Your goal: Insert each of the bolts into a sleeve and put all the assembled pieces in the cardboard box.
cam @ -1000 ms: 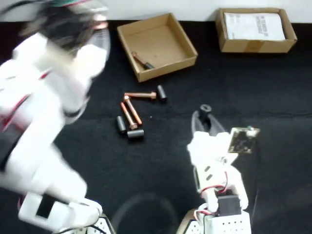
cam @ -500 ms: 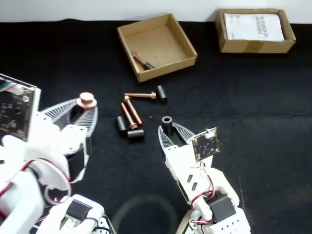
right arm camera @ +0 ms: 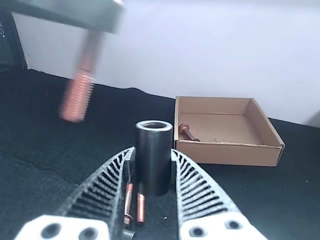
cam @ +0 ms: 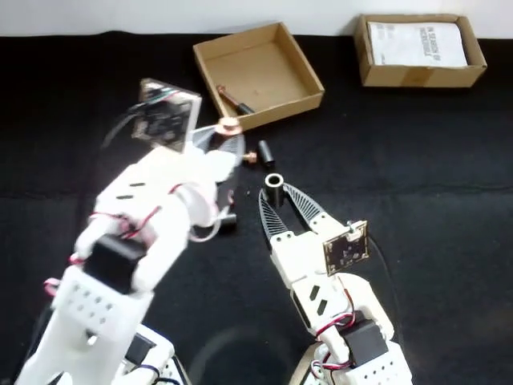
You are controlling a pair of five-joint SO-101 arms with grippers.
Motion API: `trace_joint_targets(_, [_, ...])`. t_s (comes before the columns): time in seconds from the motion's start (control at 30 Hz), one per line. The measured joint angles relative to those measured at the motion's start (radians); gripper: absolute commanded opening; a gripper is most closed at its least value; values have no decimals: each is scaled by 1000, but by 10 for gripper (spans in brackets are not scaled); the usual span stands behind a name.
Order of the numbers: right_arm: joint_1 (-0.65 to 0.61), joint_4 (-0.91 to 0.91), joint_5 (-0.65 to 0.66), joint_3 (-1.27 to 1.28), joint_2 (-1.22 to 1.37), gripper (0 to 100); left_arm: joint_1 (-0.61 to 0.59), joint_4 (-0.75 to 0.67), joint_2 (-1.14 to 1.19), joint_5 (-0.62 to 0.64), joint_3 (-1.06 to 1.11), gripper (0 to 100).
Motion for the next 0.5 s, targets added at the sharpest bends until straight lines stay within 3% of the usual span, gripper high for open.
trace_joint_targets(0.17, [0,0,0,0,0,7,68,-103,158,0,-23,9])
trace_joint_targets(0.5, [0,0,0,0,0,7,100,-115,347,41,-261,9])
